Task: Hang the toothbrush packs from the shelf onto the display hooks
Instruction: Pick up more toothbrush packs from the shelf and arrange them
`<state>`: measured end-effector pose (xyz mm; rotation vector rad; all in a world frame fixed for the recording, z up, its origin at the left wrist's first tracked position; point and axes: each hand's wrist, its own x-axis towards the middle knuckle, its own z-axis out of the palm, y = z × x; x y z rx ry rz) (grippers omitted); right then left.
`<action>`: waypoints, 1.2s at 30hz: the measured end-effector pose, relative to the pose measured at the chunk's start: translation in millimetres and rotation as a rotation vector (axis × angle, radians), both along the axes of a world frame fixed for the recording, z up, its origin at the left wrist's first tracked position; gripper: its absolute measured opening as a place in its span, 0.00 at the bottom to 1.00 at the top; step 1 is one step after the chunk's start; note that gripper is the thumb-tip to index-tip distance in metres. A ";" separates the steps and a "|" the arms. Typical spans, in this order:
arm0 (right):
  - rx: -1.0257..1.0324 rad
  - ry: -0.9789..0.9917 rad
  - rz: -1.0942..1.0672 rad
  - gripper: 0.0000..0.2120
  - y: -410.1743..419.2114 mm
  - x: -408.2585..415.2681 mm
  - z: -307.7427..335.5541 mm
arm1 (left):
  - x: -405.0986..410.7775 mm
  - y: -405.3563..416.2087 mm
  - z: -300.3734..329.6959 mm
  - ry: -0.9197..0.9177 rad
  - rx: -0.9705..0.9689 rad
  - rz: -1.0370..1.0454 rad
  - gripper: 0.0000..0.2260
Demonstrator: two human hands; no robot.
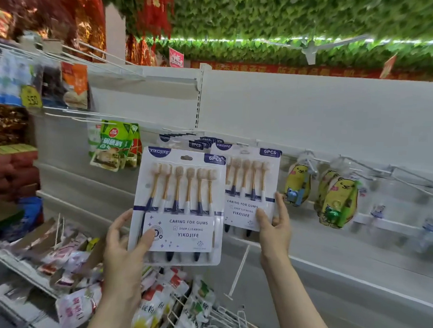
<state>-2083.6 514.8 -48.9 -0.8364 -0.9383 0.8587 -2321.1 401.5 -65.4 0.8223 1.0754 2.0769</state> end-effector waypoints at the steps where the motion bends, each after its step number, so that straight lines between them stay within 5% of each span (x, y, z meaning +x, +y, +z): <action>1: 0.002 -0.003 -0.008 0.30 7.7 -1.4 -2.0 | -1.9 8.1 1.6 0.005 0.004 -0.003 0.25; 18: -0.043 -0.024 -0.063 0.31 122.8 11.2 -12.4 | -6.5 124.8 13.2 0.024 0.020 -0.120 0.26; 23: -0.043 -0.221 -0.314 0.26 97.2 7.9 -0.2 | -4.9 120.9 10.4 0.043 0.001 -0.188 0.25; 28: 0.085 -0.202 -0.113 0.13 46.7 -14.5 35.9 | -5.1 118.5 4.1 0.000 -0.028 -0.276 0.27; 33: 0.016 -0.333 -0.034 0.19 31.1 -31.3 41.8 | -1.6 113.7 -14.7 -0.029 -0.054 -0.326 0.26; 36: 0.021 -0.317 -0.034 0.14 24.6 -33.2 41.3 | 4.9 113.0 -21.7 -0.026 -0.076 -0.379 0.26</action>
